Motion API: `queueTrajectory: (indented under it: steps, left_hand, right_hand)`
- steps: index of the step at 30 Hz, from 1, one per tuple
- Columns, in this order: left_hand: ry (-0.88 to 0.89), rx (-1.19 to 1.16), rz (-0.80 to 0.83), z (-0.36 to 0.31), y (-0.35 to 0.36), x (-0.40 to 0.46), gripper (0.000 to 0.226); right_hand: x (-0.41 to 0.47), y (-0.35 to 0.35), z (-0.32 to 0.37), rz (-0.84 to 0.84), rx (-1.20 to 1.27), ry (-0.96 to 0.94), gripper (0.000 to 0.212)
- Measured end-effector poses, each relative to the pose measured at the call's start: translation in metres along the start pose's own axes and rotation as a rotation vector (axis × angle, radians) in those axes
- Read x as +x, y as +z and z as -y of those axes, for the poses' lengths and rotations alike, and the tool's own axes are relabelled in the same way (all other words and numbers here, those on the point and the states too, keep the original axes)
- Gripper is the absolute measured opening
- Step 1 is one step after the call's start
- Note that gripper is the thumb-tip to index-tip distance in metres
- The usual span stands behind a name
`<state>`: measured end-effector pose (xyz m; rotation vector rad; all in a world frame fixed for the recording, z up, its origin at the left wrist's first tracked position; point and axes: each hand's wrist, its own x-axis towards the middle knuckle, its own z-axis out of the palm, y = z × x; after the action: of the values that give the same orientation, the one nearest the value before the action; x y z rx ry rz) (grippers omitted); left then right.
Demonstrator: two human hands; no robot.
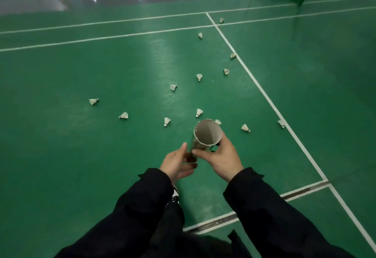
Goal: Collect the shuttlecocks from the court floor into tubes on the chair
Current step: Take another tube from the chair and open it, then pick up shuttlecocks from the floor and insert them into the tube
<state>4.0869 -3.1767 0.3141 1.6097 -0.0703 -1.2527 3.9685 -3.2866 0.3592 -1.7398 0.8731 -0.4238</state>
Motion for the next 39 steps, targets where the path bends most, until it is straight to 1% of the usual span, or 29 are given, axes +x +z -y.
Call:
queueTrajectory:
  steps: [2, 4, 7, 9, 11, 14, 17, 19, 23, 27, 30, 33, 36, 39]
  left_hand:
    - [-0.123, -0.078, 0.081, -0.046, -0.006, 0.039, 0.061]
    - [-0.196, -0.126, 0.114, -0.092, -0.011, 0.078, 0.070]
    - [-0.297, -0.229, 0.147, -0.152, -0.010, 0.128, 0.076]
    - [-0.361, -0.365, 0.167, -0.197, -0.006, 0.167, 0.074]
    - [-0.394, -0.453, 0.185, -0.242, 0.002, 0.217, 0.069]
    - [-0.389, -0.503, 0.222, -0.305, 0.017, 0.301, 0.064]
    - [-0.360, -0.492, 0.210, -0.375, 0.037, 0.384, 0.062]
    - [-0.336, -0.487, 0.203, -0.424, 0.049, 0.432, 0.060]
    - [-0.328, -0.510, 0.220, -0.521, 0.066, 0.518, 0.061]
    - [-0.316, -0.538, 0.216, -0.607, 0.083, 0.617, 0.060]
    - [-0.321, -0.573, 0.200, -0.663, 0.096, 0.708, 0.062]
    - [-0.377, -0.615, 0.172, -0.723, 0.115, 0.800, 0.062]
    - [-0.414, -0.625, 0.184, -0.796, 0.141, 0.883, 0.070]
    - [-0.445, -0.667, 0.180, -0.871, 0.169, 0.950, 0.061]
  right_hand:
    - [0.056, 0.006, 0.013, -0.014, -0.033, 0.014, 0.061]
    - [0.110, 0.008, 0.027, -0.010, -0.046, 0.023, 0.063]
    - [0.178, 0.007, 0.042, -0.004, -0.018, 0.038, 0.066]
    - [0.228, 0.008, 0.050, 0.005, 0.032, 0.043, 0.069]
    - [0.288, 0.008, 0.050, 0.002, 0.081, 0.048, 0.071]
    - [0.388, 0.000, 0.044, 0.002, 0.095, 0.042, 0.079]
    - [0.497, -0.021, 0.034, 0.032, 0.099, 0.069, 0.078]
    - [0.565, -0.039, 0.043, 0.085, 0.083, 0.087, 0.081]
    - [0.690, -0.074, 0.073, 0.129, 0.052, 0.108, 0.085]
    - [0.818, -0.100, 0.082, 0.166, 0.031, 0.112, 0.082]
    - [0.920, -0.115, 0.069, 0.139, 0.035, 0.157, 0.077]
    - [1.020, -0.137, 0.062, 0.080, 0.063, 0.269, 0.071]
    - [1.119, -0.172, 0.070, -0.001, 0.081, 0.305, 0.065]
    - [1.211, -0.213, 0.080, -0.055, 0.070, 0.340, 0.059]
